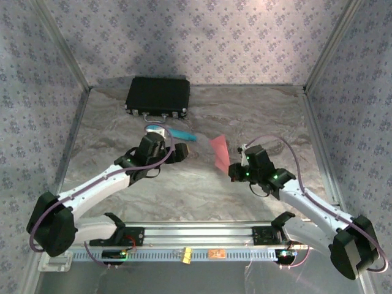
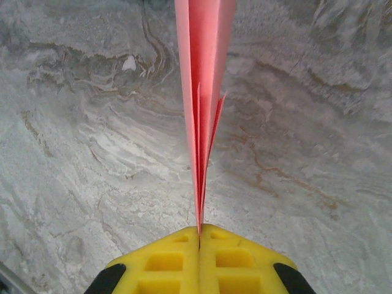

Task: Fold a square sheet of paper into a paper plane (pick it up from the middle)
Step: Turn over the paper at the center of the table.

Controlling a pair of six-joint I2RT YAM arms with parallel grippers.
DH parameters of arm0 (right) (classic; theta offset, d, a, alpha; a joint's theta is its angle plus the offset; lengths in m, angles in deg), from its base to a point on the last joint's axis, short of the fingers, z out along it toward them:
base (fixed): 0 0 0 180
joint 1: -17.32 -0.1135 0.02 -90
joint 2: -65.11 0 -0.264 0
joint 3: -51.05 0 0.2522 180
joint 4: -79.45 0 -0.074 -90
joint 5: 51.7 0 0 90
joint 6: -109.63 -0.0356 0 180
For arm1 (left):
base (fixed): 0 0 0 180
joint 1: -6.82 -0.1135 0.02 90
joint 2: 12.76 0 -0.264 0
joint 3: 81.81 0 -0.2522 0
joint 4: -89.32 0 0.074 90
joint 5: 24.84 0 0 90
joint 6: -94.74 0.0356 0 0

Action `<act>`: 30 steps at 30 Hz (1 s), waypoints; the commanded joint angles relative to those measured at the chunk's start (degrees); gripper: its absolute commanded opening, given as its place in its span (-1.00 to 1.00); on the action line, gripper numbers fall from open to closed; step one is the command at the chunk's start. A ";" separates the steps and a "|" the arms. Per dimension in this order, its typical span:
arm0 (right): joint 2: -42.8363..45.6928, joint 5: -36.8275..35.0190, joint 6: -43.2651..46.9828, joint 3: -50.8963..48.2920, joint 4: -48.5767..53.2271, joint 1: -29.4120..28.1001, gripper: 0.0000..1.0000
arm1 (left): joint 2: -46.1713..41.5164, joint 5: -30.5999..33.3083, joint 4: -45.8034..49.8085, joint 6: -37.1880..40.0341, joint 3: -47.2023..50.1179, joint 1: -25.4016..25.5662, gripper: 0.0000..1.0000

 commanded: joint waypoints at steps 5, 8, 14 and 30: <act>3.25 -7.75 2.46 2.19 3.48 -1.63 -0.90 | -4.77 2.56 1.32 0.24 1.76 -1.94 1.00; 3.51 -9.92 2.51 2.90 4.22 -2.56 -0.90 | -6.25 4.64 2.44 0.44 1.86 -2.17 0.99; 3.42 -17.19 4.32 5.39 7.68 -6.36 -0.90 | -9.44 5.20 3.08 1.99 2.14 -2.89 0.99; -10.74 -46.92 5.18 17.32 26.42 -19.01 -0.92 | -14.82 1.80 4.07 -2.00 6.00 -8.20 1.00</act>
